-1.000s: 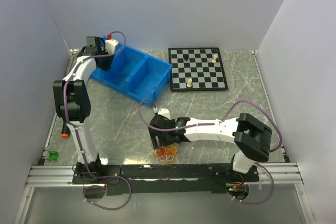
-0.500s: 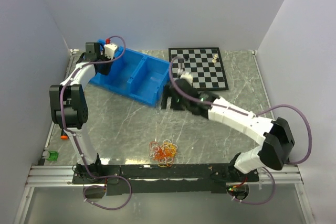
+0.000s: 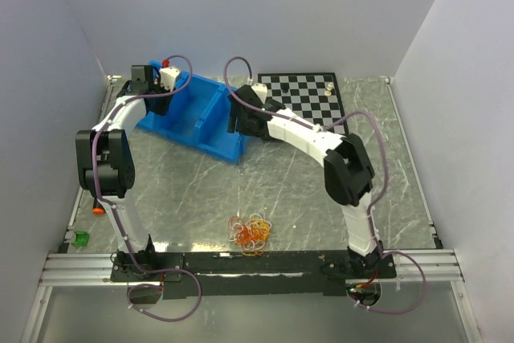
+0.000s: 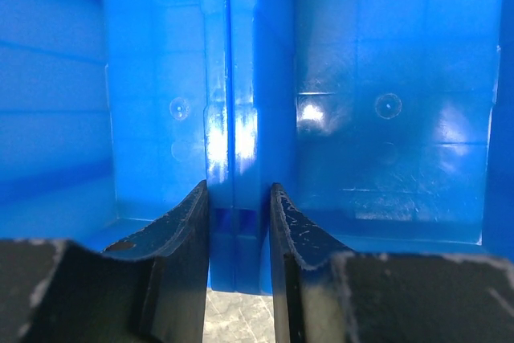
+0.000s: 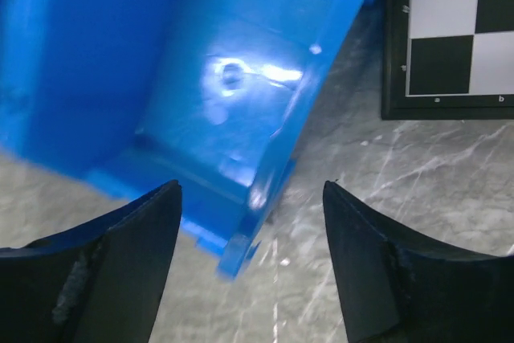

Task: Untangle the cables

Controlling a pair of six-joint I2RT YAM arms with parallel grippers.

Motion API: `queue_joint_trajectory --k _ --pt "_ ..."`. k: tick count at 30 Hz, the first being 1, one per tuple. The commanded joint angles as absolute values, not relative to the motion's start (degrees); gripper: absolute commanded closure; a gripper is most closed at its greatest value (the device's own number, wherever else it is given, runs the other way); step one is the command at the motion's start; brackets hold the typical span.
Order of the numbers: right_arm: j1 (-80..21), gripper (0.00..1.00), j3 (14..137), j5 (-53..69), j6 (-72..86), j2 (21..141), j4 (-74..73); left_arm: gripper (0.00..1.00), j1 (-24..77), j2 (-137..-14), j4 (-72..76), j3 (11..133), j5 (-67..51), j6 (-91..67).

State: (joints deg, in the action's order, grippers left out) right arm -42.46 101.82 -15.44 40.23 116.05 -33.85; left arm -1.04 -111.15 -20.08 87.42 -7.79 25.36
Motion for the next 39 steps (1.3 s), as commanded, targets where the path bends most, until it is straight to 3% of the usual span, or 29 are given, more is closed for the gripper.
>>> queue_joint_trajectory --k 1,4,6,8,10,14,25,39 --pt "-41.4 0.26 107.7 -18.8 42.7 120.1 -39.6 0.75 -0.4 -107.8 -17.8 87.0 -5.5 29.9" --pt "-41.4 0.34 108.6 -18.1 43.2 122.1 -39.1 0.75 -0.4 -108.2 -17.0 87.2 -5.1 29.8" --pt "-41.3 0.45 108.2 -17.3 43.4 122.5 -38.0 0.75 -0.4 -108.5 -16.7 87.7 -4.9 29.4" --pt "-41.4 0.69 107.1 -16.5 43.5 122.1 -36.3 0.76 -0.4 -108.8 -16.0 88.2 -4.5 28.3" --pt "-41.5 0.86 105.7 -16.3 43.4 121.1 -34.7 0.76 -0.4 -108.5 -15.2 88.6 -4.5 27.3" --pt "-42.0 1.0 103.8 -17.0 42.0 118.3 -32.3 0.78 -0.4 -107.1 -14.9 90.0 -5.4 24.5" --pt "-47.5 1.0 102.5 -19.8 40.2 110.5 -32.3 0.78 -0.4 -101.7 -19.5 95.3 -9.5 19.4" --pt "-52.1 1.0 76.6 -27.9 46.6 84.8 -39.2 0.73 8.6 -81.3 -31.5 79.4 -13.4 19.8"
